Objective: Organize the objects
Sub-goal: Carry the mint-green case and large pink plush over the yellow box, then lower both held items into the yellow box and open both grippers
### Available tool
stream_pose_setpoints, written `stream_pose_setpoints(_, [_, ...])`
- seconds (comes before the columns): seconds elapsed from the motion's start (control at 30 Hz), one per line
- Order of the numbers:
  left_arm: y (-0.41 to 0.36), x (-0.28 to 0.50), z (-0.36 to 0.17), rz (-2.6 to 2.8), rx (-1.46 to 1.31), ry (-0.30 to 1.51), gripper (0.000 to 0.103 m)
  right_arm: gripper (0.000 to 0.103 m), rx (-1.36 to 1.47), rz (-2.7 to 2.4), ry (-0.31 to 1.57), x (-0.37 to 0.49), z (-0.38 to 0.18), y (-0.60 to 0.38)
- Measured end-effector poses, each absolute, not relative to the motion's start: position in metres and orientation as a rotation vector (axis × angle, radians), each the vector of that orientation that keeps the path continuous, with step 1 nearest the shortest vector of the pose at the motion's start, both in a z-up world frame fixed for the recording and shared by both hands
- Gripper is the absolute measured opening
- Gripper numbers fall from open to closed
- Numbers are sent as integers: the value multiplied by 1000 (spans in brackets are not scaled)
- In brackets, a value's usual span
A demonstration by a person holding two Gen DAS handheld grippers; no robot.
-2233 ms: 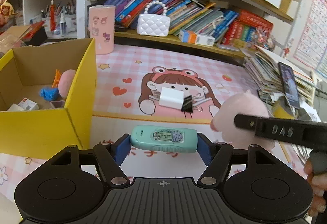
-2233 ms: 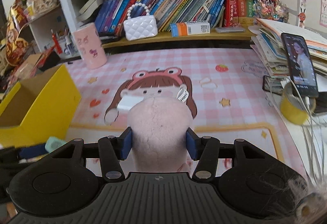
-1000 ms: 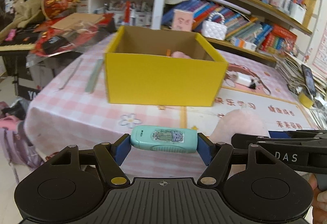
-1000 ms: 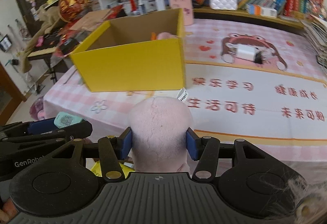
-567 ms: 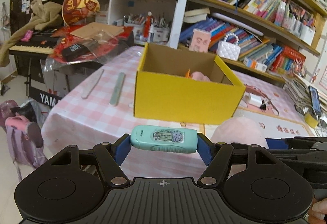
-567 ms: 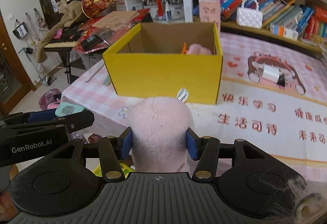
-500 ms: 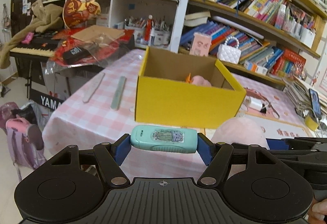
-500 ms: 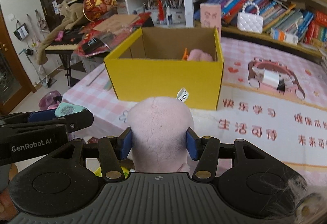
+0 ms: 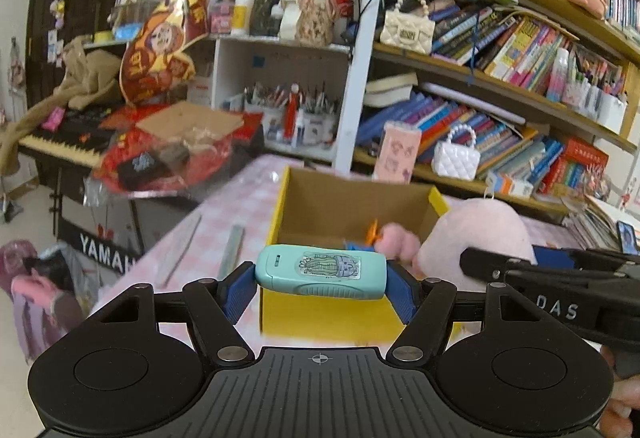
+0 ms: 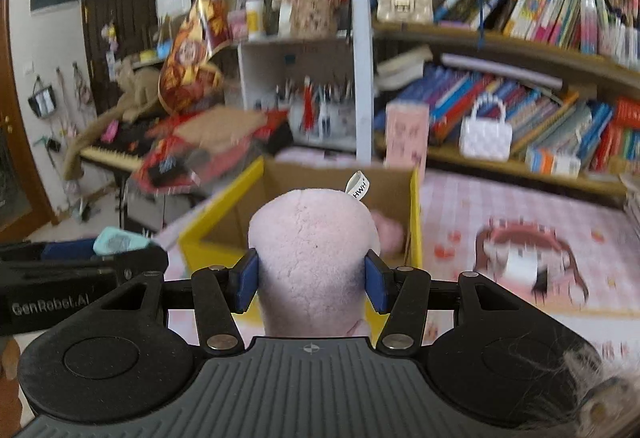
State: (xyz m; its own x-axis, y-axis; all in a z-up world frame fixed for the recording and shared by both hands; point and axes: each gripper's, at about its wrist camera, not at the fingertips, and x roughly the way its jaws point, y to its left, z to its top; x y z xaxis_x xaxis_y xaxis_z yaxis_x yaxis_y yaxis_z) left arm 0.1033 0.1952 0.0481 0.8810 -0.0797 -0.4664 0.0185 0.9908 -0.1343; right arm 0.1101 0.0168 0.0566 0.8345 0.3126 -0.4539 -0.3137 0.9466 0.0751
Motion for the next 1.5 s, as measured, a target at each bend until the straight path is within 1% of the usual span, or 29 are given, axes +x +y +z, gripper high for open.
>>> stream_pose_setpoints(0.17, [187,145,52,-38,-105,469,69,50,-27,339,446,156,62,13])
stream_pose_setpoints(0.43, [159,196,36,-24,25,504,69,50,-19,357,496,224,46,4])
stream_pose_setpoints(0.53, [151,211,26,-18,45,543,69,50,-17,374,527,247,39,4])
stream_pose_setpoints(0.8, [142,237,-1,16,93,650,69,51,-17,468,693,299,15,16])
stream_pose_setpoints(1.0, [140,245,-12,43,106,691,69,51,-65,510,769,316,1,32])
stream_pose_setpoints(1.17, [139,247,-14,49,107,695,71,55,-76,530,782,321,-2,36])
stream_pose_setpoints(1.27, [140,246,-11,66,109,668,74,57,-71,524,762,322,1,35])
stream_pose_setpoints(1.3, [141,245,-9,69,105,660,77,59,-68,527,754,322,4,34])
stream_pose_setpoints(1.33, [142,245,-7,71,101,653,77,62,-61,530,743,320,7,33])
stream_pose_setpoints(1.5, [145,236,6,78,83,618,78,62,-41,518,689,311,23,27])
